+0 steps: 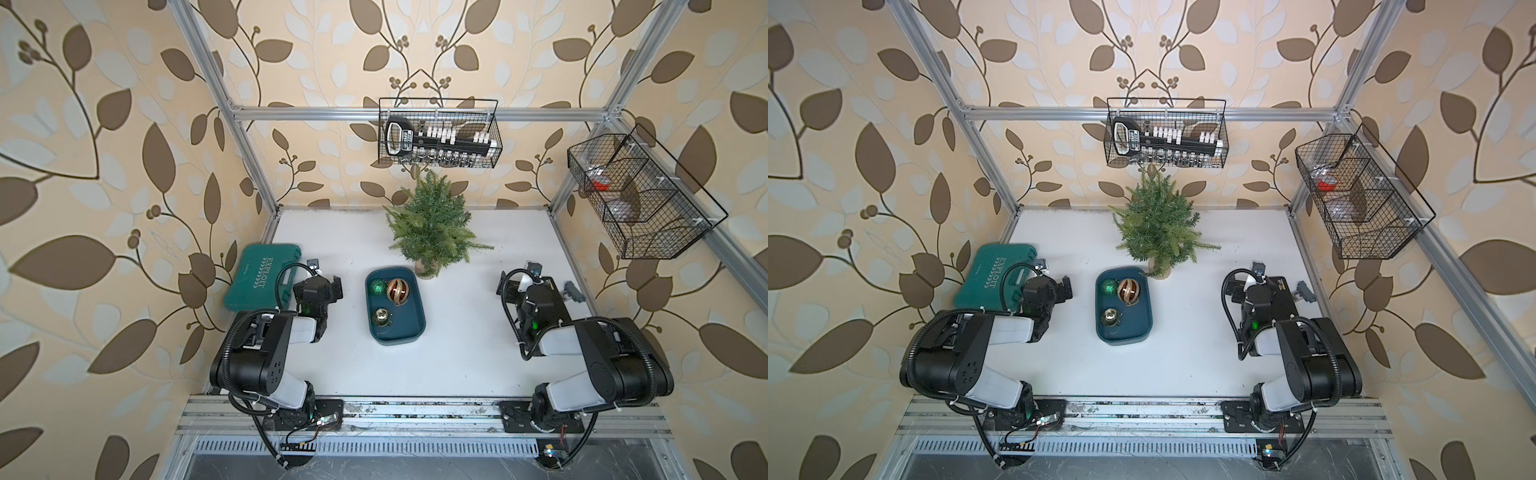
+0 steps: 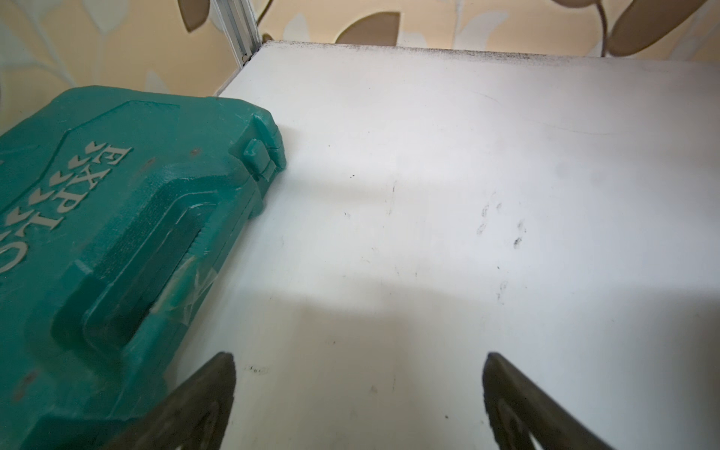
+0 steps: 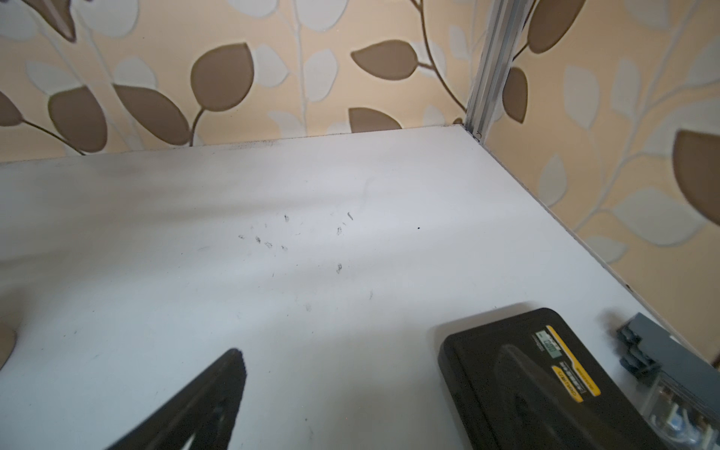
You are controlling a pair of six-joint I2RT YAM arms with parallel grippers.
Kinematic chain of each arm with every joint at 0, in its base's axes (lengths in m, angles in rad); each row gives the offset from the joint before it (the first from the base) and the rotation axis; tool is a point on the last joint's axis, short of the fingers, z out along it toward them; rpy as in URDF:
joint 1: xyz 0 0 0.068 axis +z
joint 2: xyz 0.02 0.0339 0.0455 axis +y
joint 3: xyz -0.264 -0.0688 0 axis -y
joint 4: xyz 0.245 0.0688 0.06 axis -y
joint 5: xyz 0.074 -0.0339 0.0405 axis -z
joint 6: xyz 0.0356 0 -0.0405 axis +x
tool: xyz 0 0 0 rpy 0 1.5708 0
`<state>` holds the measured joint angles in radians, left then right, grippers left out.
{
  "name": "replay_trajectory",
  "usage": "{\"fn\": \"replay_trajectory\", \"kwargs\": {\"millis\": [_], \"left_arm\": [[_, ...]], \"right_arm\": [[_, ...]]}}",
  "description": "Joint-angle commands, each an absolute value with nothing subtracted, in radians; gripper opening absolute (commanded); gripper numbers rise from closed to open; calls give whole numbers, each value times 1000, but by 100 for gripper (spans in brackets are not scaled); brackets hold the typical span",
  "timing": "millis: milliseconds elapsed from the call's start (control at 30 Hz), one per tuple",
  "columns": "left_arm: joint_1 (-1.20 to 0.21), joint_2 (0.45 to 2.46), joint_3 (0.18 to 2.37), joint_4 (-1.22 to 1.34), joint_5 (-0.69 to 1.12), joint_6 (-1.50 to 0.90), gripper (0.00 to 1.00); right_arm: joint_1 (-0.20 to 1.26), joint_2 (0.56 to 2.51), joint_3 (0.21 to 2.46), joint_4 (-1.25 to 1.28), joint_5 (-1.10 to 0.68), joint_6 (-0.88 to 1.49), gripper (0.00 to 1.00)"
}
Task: Decorate the small christmas tree with ornaments
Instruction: Pick up an ornament from the container.
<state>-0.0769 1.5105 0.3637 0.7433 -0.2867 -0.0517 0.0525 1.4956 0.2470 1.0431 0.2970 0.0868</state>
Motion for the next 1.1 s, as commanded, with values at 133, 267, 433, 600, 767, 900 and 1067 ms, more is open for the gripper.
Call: {"fn": "replay_trajectory", "kwargs": {"millis": [133, 267, 433, 600, 767, 900, 1067], "left_arm": [[-66, 1500, 376, 764, -275, -49, 99], [-66, 1500, 378, 762, -276, -49, 99], [-66, 1491, 370, 771, -277, -48, 99], [-94, 1394, 528, 430, -408, -72, 99], [-94, 1349, 734, 149, -422, -96, 99], [-90, 1287, 844, -102, -391, -465, 99], [-82, 1266, 965, -297, 38, -537, 96]], "right_arm": [[56, 1500, 265, 1052, 311, 83, 100], [56, 1500, 265, 1054, 311, 83, 100], [56, 1491, 256, 1063, 311, 82, 100], [117, 1380, 301, 909, 385, 33, 100], [175, 1183, 428, 560, 330, 101, 100], [174, 1082, 511, 310, 281, 362, 100], [44, 1045, 578, 15, -6, 703, 98]]}}
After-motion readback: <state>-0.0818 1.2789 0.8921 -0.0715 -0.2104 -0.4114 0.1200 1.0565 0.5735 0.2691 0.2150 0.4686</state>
